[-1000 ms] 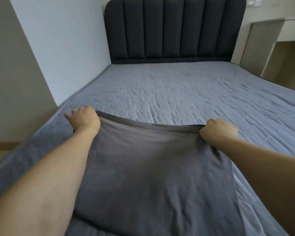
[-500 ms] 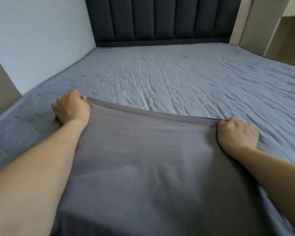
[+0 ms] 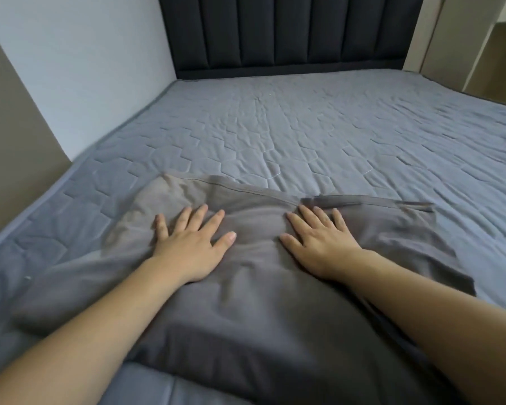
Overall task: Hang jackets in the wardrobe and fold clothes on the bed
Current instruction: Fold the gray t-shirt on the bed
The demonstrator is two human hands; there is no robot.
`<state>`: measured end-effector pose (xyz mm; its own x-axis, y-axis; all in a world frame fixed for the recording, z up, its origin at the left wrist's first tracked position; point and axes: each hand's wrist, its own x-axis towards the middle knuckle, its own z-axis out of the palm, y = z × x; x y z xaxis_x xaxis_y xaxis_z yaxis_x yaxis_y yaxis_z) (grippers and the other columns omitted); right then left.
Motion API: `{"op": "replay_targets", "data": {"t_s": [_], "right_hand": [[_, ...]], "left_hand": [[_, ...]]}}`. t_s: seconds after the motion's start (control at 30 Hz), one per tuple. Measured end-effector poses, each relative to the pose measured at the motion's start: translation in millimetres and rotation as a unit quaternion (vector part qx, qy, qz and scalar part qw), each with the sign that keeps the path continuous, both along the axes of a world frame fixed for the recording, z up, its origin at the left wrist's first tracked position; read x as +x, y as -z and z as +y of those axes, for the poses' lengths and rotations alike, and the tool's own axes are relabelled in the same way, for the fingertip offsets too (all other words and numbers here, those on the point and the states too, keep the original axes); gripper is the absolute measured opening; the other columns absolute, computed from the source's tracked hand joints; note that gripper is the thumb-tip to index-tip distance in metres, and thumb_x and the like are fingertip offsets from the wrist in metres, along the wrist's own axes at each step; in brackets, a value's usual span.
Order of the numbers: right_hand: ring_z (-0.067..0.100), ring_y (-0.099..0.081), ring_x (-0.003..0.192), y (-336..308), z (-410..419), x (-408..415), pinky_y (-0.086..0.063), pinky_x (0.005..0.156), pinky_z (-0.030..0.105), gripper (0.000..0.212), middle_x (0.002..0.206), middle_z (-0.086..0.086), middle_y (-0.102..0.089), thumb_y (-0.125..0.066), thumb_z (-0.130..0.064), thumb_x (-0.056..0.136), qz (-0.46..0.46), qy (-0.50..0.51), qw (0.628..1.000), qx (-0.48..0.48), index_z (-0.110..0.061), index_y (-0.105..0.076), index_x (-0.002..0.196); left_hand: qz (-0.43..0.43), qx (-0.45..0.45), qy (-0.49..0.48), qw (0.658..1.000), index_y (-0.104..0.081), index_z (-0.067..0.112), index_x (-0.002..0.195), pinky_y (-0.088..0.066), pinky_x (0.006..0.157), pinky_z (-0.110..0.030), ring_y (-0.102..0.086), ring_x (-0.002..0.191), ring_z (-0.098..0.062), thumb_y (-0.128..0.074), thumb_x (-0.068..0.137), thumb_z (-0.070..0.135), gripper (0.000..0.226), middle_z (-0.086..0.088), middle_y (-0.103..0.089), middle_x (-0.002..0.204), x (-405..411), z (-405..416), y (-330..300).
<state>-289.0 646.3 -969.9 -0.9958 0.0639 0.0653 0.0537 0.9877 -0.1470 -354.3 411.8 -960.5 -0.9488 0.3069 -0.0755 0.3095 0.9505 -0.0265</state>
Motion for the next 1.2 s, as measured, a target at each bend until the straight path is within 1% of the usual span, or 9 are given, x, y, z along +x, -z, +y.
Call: {"op": "replay_targets", "data": {"t_s": [0.23,0.4,0.57,0.7,0.83,0.93,1.0,1.1,1.2], "right_hand": [[0.018,0.009,0.149,9,6,-28,0.012,0.118,0.047,0.079,0.163,0.002,0.003,-0.007,-0.069,0.090,-0.052,0.116,0.992,0.004,-0.025,-0.004,0.156],[0.031,-0.018,0.145,-3,-30,-67,-0.006,0.118,0.053,0.087,0.156,0.015,-0.025,-0.011,-0.071,0.089,-0.021,0.113,0.993,0.018,-0.010,-0.023,0.150],[0.034,-0.035,0.134,-9,-96,-132,-0.025,0.108,0.048,0.068,0.143,0.013,-0.040,-0.030,-0.068,0.091,0.030,0.061,0.995,-0.072,-0.015,-0.038,0.135],[0.038,-0.037,0.129,-5,-111,-166,-0.027,0.105,0.048,0.049,0.136,0.018,-0.041,-0.037,-0.047,0.098,0.099,0.083,0.988,-0.086,-0.007,-0.043,0.125],[0.042,-0.045,0.119,-2,-111,-177,-0.034,0.097,0.049,0.038,0.126,0.022,-0.047,-0.038,-0.039,0.100,0.172,0.099,0.976,-0.086,-0.003,-0.046,0.113],[0.042,-0.052,0.108,-2,-112,-178,-0.038,0.084,0.046,0.030,0.117,0.022,-0.056,-0.039,-0.041,0.098,0.184,0.085,0.974,-0.103,-0.011,-0.039,0.099],[0.038,-0.056,0.106,-14,-116,-182,-0.039,0.079,0.041,0.046,0.115,0.015,-0.060,-0.041,-0.059,0.091,0.131,0.089,0.975,-0.158,-0.013,-0.039,0.100],[0.030,-0.059,0.096,-42,-127,-186,-0.046,0.077,0.034,0.068,0.111,0.011,-0.062,-0.051,-0.071,0.080,-0.002,0.074,0.988,-0.138,-0.010,-0.056,0.108],[0.027,-0.057,0.083,-63,-141,-178,-0.040,0.066,0.028,0.033,0.109,0.014,-0.064,-0.058,-0.042,0.088,-0.047,0.030,0.995,-0.086,-0.011,-0.059,0.097]], "left_hand": [[0.022,0.007,-0.142,0.990,-0.012,0.036,0.154,-0.015,0.114,-0.056,-0.013,0.148,-0.028,-0.008,0.087,0.076,0.078,0.001,-0.010,0.164,-3,-76,-14],[0.044,0.099,-0.299,0.948,-0.048,0.007,0.132,-0.041,0.098,-0.047,-0.050,0.123,-0.041,-0.029,0.084,0.076,0.086,-0.022,-0.052,0.134,21,-125,-12],[0.021,0.197,-0.263,0.944,-0.059,0.008,0.120,-0.040,0.084,-0.040,-0.056,0.115,-0.038,-0.039,0.091,0.063,0.065,-0.020,-0.058,0.128,10,-141,-8],[0.054,0.312,-0.275,0.908,-0.059,0.012,0.101,-0.047,0.092,-0.046,-0.059,0.104,-0.038,-0.043,0.092,0.049,0.041,-0.018,-0.064,0.113,3,-144,-4],[0.118,0.303,-0.235,0.916,-0.045,0.014,0.104,-0.039,0.081,-0.043,-0.056,0.110,-0.039,-0.040,0.098,0.045,0.032,-0.017,-0.060,0.121,9,-136,-5],[0.035,0.241,-0.250,0.937,-0.051,0.012,0.119,-0.039,0.079,-0.040,-0.056,0.114,-0.037,-0.047,0.089,0.062,0.059,-0.013,-0.058,0.127,12,-140,-15],[-0.063,0.252,-0.259,0.930,-0.058,0.016,0.113,-0.040,0.073,-0.034,-0.061,0.102,-0.029,-0.057,0.072,0.075,0.072,-0.005,-0.062,0.117,16,-144,-21],[-0.166,0.397,-0.235,0.872,-0.067,0.016,0.101,-0.051,0.076,-0.034,-0.066,0.086,-0.020,-0.077,0.060,0.067,0.066,0.000,-0.070,0.098,24,-149,-17],[-0.204,0.533,-0.197,0.797,-0.076,0.012,0.093,-0.056,0.073,-0.024,-0.072,0.075,-0.012,-0.083,0.071,0.041,0.037,0.001,-0.076,0.083,34,-152,-8]]}}
